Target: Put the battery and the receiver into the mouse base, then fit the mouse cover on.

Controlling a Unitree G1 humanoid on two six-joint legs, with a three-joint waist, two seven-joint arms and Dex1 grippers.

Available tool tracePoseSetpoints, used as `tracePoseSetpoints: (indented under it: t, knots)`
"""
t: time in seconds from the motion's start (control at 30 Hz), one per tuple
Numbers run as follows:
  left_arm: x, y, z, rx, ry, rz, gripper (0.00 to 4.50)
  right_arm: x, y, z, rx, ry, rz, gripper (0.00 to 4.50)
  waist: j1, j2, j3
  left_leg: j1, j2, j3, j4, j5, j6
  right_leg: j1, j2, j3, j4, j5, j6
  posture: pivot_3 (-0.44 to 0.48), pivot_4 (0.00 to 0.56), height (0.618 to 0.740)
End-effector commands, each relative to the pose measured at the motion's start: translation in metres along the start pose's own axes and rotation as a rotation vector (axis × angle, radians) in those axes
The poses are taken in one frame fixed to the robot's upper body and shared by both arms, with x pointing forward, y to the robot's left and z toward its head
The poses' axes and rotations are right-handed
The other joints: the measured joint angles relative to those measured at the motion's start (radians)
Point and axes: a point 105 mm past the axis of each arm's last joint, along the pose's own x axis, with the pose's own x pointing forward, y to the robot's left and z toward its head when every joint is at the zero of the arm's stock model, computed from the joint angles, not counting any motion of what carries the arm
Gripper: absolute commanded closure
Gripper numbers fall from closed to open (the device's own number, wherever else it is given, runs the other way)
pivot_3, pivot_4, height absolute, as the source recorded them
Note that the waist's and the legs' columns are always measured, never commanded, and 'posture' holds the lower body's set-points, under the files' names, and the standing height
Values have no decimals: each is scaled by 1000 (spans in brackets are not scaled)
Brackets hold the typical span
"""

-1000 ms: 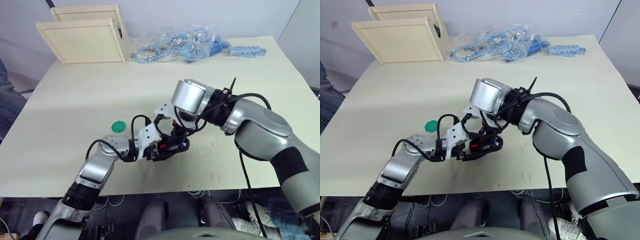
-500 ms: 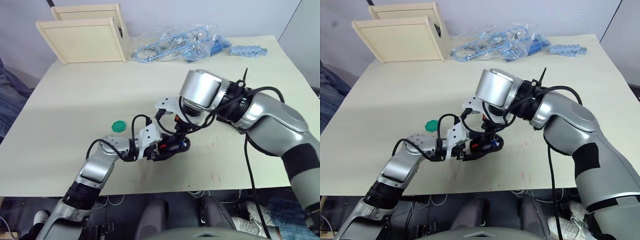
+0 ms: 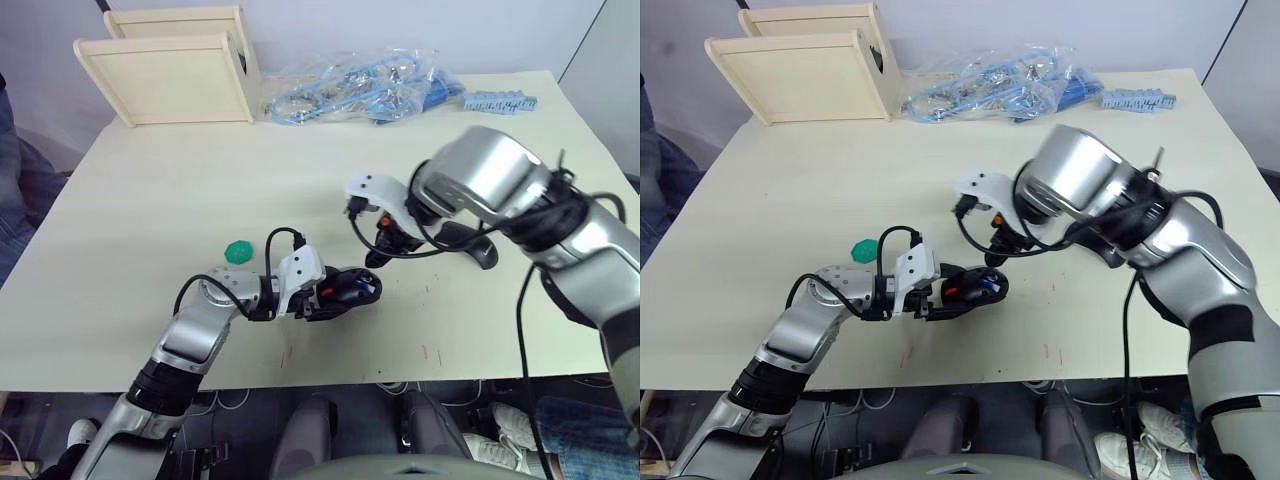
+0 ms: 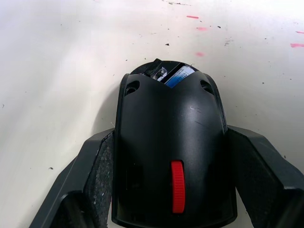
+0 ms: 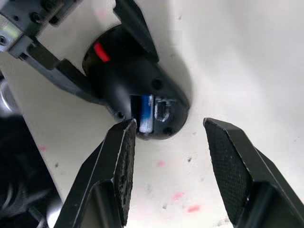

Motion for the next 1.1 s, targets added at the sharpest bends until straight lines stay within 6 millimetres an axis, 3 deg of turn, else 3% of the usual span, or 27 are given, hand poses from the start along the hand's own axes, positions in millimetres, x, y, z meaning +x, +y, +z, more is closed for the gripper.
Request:
tracePoseSetpoints:
  t: [0.03, 0.17, 0.27, 0.33, 0.73, 0.83, 0.97, 1.1]
  knots:
    - [1, -4, -9, -24, 32, -28, 1540, -15, 4, 12, -102, -186, -40, 2135, -2, 1, 0, 0, 0, 0, 0, 0, 0, 0, 0, 0, 0, 0, 0, 0, 150, 740]
    - [-2, -2, -9, -23, 35, -30, 1540, -15, 10, -5, -90, -282, -8, 2135, -4, 1, 1, 1, 0, 1, 0, 0, 0, 0, 0, 0, 2, 0, 0, 0, 150, 740]
    - [-4, 1, -9, -23, 37, -29, 1540, -15, 6, -6, -30, -412, -26, 2135, -5, 0, 0, 1, 0, 2, 0, 0, 0, 1, 1, 0, 1, 0, 0, 0, 150, 740]
    - [-5, 2, -9, -22, 39, -31, 1540, -12, 3, -12, -89, -431, -66, 2135, -6, 1, 1, 1, 0, 3, 0, 0, 0, 0, 1, 0, 1, 0, 0, 0, 150, 740]
    - [-11, 7, -9, -15, 39, -46, 1540, -10, 10, -16, -63, -581, -43, 2135, -8, 0, 1, 1, 1, 4, 0, 0, 0, 0, 2, 1, 1, 0, 0, 0, 150, 740]
    - [-11, 6, -9, -14, 36, -47, 1540, -14, 17, -14, -40, -692, 6, 2135, -6, 0, 1, 1, 1, 4, 0, 0, 0, 1, 2, 1, 1, 0, 0, 0, 150, 740]
    - [-11, 5, -8, -20, 33, -47, 1540, -7, 20, -18, -67, -746, -22, 2135, -7, 0, 2, 1, 2, 4, 0, 0, 0, 1, 3, 2, 1, 0, 0, 0, 150, 740]
    - [-12, 5, -8, -24, 32, -44, 1540, 4, 21, -22, -124, -750, -55, 3589, -8, 0, 2, 2, 2, 4, 0, 0, 0, 1, 3, 2, 1, 0, 0, 0, 150, 740]
